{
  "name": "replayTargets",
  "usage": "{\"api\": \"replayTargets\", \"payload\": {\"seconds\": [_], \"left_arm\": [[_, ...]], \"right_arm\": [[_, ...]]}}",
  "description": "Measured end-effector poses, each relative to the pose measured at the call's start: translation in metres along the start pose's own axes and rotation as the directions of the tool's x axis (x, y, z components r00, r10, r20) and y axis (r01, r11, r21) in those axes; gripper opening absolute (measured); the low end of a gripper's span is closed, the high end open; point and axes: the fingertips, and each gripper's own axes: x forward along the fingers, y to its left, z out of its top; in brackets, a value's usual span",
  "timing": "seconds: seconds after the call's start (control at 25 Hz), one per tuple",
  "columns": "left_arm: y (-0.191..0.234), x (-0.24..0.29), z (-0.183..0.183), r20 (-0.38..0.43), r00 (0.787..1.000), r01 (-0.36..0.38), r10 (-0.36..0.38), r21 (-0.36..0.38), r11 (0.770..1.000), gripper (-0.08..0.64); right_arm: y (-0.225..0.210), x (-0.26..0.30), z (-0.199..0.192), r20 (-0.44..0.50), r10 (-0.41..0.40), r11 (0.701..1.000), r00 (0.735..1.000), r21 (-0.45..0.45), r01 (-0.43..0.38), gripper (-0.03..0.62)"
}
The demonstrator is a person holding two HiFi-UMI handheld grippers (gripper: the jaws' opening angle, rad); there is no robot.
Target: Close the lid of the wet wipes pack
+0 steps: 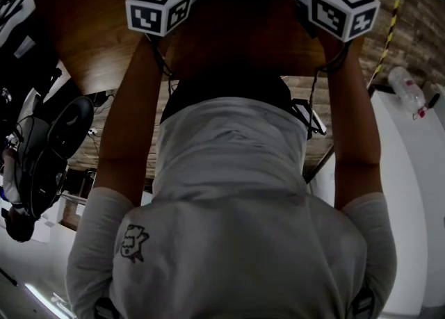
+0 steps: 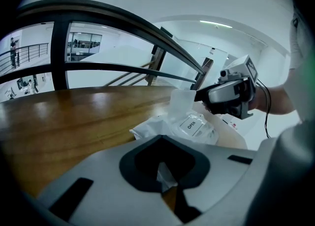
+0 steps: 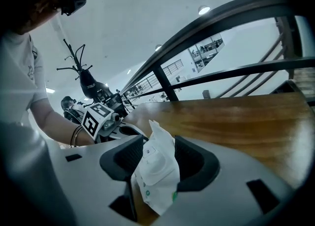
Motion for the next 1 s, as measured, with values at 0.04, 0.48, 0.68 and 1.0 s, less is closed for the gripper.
{"api": "replayTargets", "payload": {"seconds": [0.04,0.48,0.68,1.0], "left_arm": [[0.001,0.0,0.0,0.002,1.0,0.0,0.0,-0.001,1.0,0.014],[0.002,0.0,0.001,-0.003,1.0,-0.002,0.002,0.019,1.0,0.014],[0.0,-0.001,0.0,-0.01,1.0,0.004,-0.003,0.026,1.0,0.014],[-0.005,0.002,0.0,-0.011,1.0,0.008,-0.007,0.039,0.999,0.014]], "right_arm": [[0.002,0.0,-0.001,-0.001,-0.001,1.0,1.0,0.002,0.001,0.194],[0.017,0.003,-0.024,-0.025,0.001,1.0,1.0,0.021,-0.001,0.195],[0.021,0.009,-0.036,-0.047,0.0,0.999,0.999,0.032,0.001,0.195],[0.014,0.019,-0.047,-0.109,-0.081,0.997,0.991,-0.023,0.079,0.193]]}}
